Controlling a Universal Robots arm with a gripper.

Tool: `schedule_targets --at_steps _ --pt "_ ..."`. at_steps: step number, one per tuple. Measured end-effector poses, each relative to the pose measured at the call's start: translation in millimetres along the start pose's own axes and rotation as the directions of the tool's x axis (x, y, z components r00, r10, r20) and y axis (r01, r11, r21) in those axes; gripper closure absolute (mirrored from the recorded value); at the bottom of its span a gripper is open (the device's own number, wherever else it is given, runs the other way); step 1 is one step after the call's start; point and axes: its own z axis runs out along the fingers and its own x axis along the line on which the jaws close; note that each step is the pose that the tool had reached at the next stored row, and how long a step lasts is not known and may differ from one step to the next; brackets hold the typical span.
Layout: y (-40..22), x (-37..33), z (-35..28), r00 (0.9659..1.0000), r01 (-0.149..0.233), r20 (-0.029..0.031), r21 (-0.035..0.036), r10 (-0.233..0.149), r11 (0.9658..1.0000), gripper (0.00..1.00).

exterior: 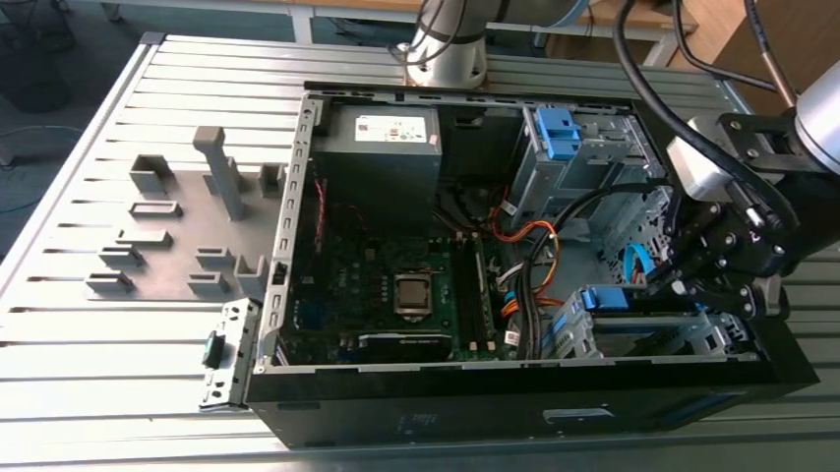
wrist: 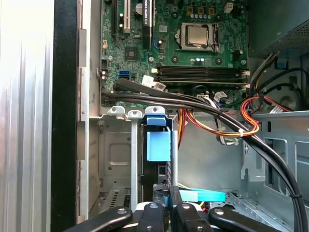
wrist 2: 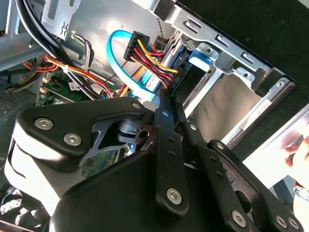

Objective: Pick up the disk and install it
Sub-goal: 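Insert the second disk wire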

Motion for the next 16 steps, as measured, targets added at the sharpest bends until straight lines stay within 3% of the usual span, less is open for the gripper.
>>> schedule_targets --at_steps 16 --pt "-0.2 1.1 5.7 1.0 0.0 0.0027 -0.0005 0.0 1.0 0.84"
